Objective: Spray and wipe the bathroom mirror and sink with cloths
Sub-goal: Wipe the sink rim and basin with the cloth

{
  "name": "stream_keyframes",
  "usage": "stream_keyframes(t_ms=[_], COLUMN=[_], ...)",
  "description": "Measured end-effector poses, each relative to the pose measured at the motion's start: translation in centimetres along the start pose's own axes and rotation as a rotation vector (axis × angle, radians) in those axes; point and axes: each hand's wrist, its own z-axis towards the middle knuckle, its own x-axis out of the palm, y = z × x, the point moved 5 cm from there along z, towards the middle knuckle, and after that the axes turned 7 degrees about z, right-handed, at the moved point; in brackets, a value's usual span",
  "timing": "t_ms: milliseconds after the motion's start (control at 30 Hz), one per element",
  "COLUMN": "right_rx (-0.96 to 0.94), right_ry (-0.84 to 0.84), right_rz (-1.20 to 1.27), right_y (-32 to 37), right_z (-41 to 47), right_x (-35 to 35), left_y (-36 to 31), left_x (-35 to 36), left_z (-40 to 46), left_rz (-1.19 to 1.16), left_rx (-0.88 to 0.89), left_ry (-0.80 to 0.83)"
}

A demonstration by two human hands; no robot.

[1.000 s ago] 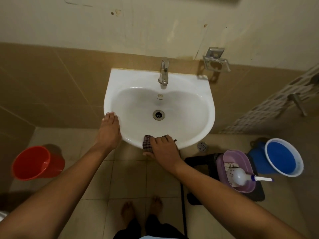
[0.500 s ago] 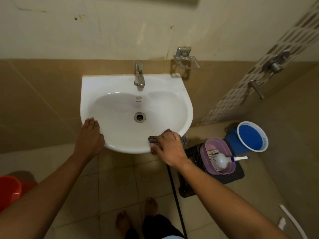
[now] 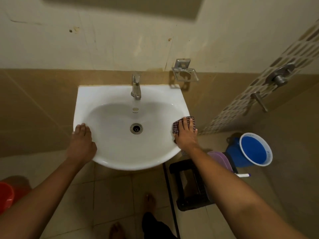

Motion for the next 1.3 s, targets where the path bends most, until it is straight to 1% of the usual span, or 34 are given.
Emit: stream_keyframes(t_ms=[133,267,367,433,600,667,733,1000,1067,1100,1200,1267,1300], right_rx=[-0.065,-0.197,-0.3,-0.392,-0.682,-0.746,-0.775,-0.74,-0.723,-0.698,-0.628,-0.463,-0.394], right_ry=[-0.029,-0.069,-0.128,-0.146,-0.054,-0.041,-0.05,-0.159,-0.15,-0.104,0.102,0.285,0.339], right_rz=[-0.044,-0.128,-0.197,-0.216,-0.208,-0.197,-0.195,-0.233,-0.269,-0.315,-0.445,-0.389,-0.332], right_y=[-0.9,-0.4,0.6,2.0,9.9,11.6,11.4,6.0,4.4,3.7,2.6,2.7,3.2], right_z=[4.4,8.6,11.1,12.6,15.3,15.5,15.4,12.5,11.3,10.5,7.8,6.5,5.7], right_x=[-1.0,-2.0,-2.4,-2.8,-2.3,-2.0,-2.0,-1.5,-0.8,-0.2,2.2,3.5,3.9], left_y=[0.2,0.2,0.2,0.1,-0.1,-0.3,-0.4,0.5,0.6,0.5,0.5,0.6,0.7], left_x=[-0.3,-0.2,-0.3,-0.3,-0.3,-0.4,-0.4,-1.0,-1.2,-1.3,-1.5,-1.5,-1.5], left_z=[1.3,2.7,3.4,3.7,3.7,3.8,3.9,5.6,6.3,6.6,6.8,6.8,6.8], left_rz=[0.01,0.006,-0.005,-0.012,0.004,0.012,0.005,0.074,0.081,0.083,0.081,0.081,0.084], left_rx=[-0.022,-0.056,-0.095,-0.115,-0.146,-0.152,-0.16,-0.1,-0.079,-0.074,-0.053,-0.04,-0.033], left_ry=[-0.05,-0.068,-0.089,-0.103,-0.11,-0.101,-0.083,-0.082,-0.071,-0.056,-0.053,-0.05,-0.049])
